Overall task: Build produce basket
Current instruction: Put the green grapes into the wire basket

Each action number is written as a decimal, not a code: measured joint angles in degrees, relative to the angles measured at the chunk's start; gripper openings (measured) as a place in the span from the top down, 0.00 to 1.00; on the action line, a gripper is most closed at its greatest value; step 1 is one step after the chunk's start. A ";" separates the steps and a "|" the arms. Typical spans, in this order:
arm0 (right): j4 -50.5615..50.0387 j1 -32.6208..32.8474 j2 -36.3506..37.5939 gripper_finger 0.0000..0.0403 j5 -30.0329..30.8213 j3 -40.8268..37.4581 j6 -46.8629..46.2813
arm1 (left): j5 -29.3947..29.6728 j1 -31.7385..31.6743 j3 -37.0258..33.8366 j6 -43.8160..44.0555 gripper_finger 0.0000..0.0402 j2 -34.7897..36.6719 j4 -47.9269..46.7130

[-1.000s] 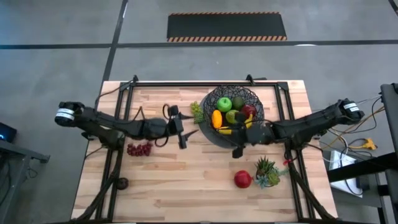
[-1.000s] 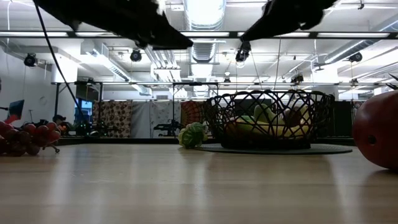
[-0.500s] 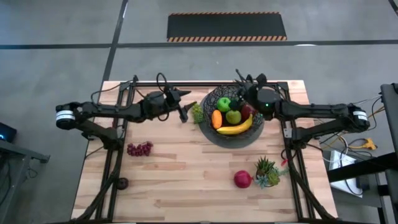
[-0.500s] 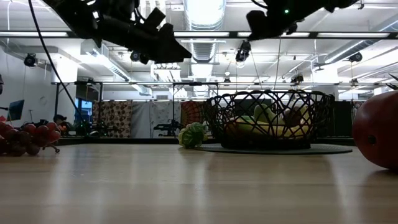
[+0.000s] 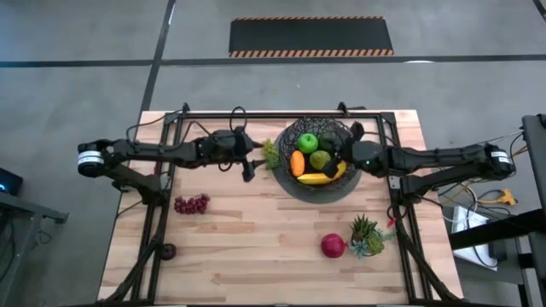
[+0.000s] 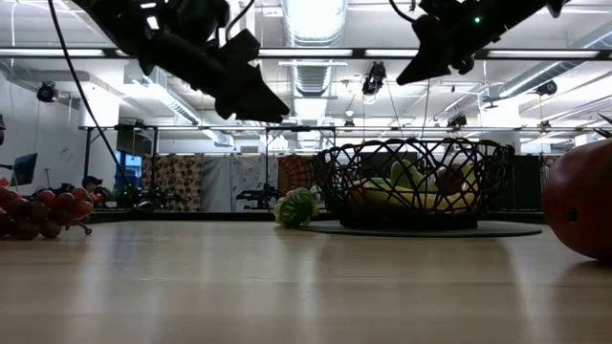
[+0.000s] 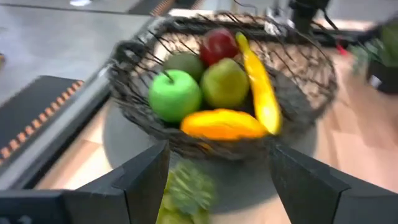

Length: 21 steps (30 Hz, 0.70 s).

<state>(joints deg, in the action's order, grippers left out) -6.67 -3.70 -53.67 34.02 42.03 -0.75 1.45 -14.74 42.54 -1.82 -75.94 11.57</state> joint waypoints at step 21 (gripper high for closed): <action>11.90 3.31 -0.11 0.98 -6.19 -6.11 8.30 | -0.26 2.94 -1.88 0.00 0.37 -0.11 2.70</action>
<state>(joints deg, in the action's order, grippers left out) 5.23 -0.38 -53.78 27.83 35.92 7.55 1.19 -11.79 40.67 -1.83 -76.05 14.27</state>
